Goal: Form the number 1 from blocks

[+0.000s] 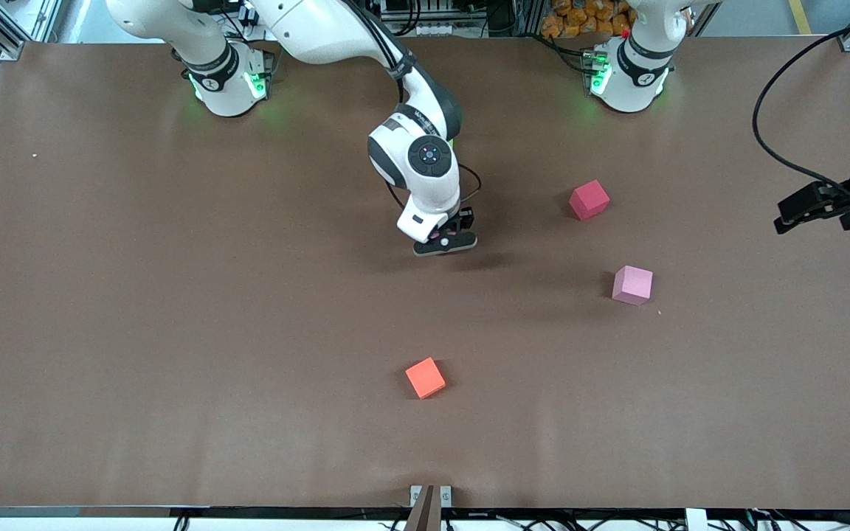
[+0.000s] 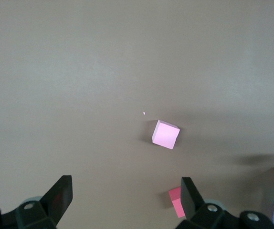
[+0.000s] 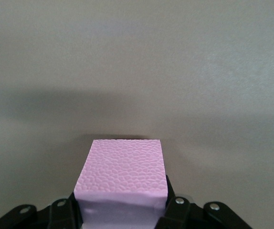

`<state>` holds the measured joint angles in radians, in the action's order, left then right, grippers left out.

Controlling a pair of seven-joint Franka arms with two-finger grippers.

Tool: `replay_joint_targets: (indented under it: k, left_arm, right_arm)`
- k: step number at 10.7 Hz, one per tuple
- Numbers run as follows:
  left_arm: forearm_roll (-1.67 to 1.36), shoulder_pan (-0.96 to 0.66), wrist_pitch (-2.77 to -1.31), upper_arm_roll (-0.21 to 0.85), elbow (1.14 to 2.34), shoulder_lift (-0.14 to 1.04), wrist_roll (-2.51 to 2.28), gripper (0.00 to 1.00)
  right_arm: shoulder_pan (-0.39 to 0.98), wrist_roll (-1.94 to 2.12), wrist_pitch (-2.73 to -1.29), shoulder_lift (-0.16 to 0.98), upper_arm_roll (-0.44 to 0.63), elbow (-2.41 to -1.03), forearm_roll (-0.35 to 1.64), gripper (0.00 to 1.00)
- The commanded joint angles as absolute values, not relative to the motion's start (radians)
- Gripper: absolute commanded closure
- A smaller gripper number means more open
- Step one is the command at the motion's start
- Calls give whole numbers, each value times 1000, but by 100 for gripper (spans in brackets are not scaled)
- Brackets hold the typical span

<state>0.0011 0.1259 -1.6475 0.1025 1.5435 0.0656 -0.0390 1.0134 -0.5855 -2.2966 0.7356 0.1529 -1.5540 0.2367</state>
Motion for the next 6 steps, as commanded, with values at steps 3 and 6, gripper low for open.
replay_joint_targets:
  k: [3, 6]
  left_arm:
    - [-14, 123, -1612, 87, 1534, 58, -8, 0]
    - [-21, 107, -1612, 86, 1534, 57, -6, 0]
  right_arm:
    - [1028, -597, -2292, 756, 155, -1534, 258, 13]
    - [1022, -595, -2283, 739, 155, -1534, 258, 0]
